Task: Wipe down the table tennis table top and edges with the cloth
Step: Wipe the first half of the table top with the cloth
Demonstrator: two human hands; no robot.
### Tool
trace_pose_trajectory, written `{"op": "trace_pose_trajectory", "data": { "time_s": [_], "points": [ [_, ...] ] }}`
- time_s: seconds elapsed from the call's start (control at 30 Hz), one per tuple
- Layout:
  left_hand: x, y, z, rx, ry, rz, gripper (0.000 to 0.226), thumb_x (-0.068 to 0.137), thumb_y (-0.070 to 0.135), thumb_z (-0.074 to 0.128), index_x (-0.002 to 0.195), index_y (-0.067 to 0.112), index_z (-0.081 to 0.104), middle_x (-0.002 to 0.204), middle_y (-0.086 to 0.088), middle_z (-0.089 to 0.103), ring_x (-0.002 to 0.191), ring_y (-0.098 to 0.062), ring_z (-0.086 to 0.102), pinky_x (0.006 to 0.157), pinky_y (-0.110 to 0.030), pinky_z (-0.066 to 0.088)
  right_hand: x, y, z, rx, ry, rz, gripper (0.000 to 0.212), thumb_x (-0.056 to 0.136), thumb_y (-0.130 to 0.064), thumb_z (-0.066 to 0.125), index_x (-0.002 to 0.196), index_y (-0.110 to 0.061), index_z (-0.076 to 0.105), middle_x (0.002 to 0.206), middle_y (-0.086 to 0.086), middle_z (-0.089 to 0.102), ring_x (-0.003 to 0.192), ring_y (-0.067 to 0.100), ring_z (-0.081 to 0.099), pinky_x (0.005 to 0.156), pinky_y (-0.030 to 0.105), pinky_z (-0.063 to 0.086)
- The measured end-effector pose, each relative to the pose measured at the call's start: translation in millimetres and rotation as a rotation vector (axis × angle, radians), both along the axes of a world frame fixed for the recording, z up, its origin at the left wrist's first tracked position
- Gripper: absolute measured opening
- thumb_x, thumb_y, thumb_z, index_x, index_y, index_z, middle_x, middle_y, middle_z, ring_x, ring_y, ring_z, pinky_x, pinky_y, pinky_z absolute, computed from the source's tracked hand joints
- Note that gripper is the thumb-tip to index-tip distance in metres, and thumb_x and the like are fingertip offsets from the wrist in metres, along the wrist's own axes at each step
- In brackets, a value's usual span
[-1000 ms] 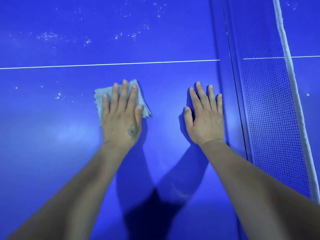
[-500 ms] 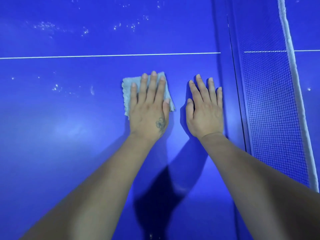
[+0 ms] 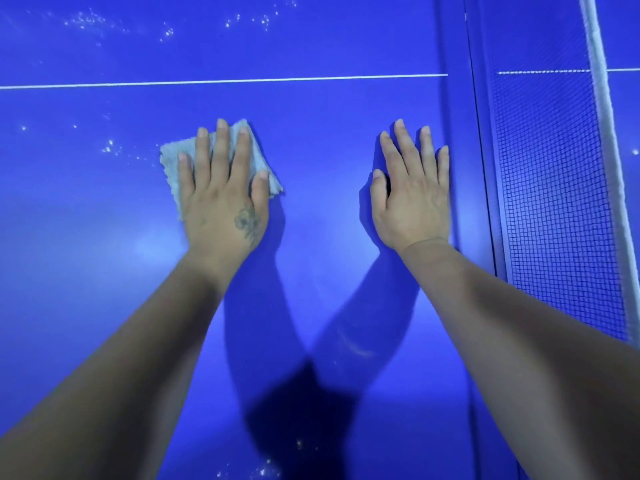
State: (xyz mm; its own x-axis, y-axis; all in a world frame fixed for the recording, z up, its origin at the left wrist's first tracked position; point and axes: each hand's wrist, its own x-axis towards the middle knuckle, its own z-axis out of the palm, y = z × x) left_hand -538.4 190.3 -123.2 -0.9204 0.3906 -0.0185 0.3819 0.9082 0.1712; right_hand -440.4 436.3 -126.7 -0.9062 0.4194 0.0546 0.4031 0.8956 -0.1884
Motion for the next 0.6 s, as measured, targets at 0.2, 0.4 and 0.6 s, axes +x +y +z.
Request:
{"op": "trace_pose_trajectory", "data": {
  "time_s": [0.2, 0.4, 0.6],
  "points": [
    [12, 58, -2, 0.038, 0.021, -0.006, 0.062, 0.112, 0.045, 0.02, 0.171, 0.025, 0.017, 0.179, -0.007, 0.012, 0.165, -0.033, 0.007, 0.131, -0.059, 0.008, 1, -1, 1, 0.014, 0.003, 0.012, 0.061, 0.107, -0.038, 0.029, 0.165, -0.02, 0.039, 0.177, -0.002, 0.026, 0.165, 0.033, 0.015, 0.133, 0.059, 0.01],
    [89, 67, -2, 0.04, 0.033, -0.173, 0.062, 0.114, 0.042, 0.021, 0.171, 0.018, 0.014, 0.179, -0.006, 0.011, 0.166, -0.03, 0.005, 0.131, -0.057, 0.009, 2, 0, 4, -0.004, -0.015, 0.015, 0.067, 0.103, -0.036, 0.025, 0.166, -0.02, 0.037, 0.177, -0.002, 0.024, 0.165, 0.033, 0.013, 0.133, 0.059, 0.008],
    [136, 1, 3, 0.004, 0.009, -0.151, 0.06, 0.115, 0.04, 0.027, 0.171, 0.022, 0.017, 0.179, -0.003, 0.012, 0.166, -0.027, 0.005, 0.132, -0.055, 0.01, 6, 0, 8, -0.06, -0.015, 0.028, 0.069, 0.099, -0.035, 0.023, 0.165, -0.019, 0.04, 0.177, -0.002, 0.024, 0.166, 0.031, 0.012, 0.134, 0.057, 0.004]
  ]
}}
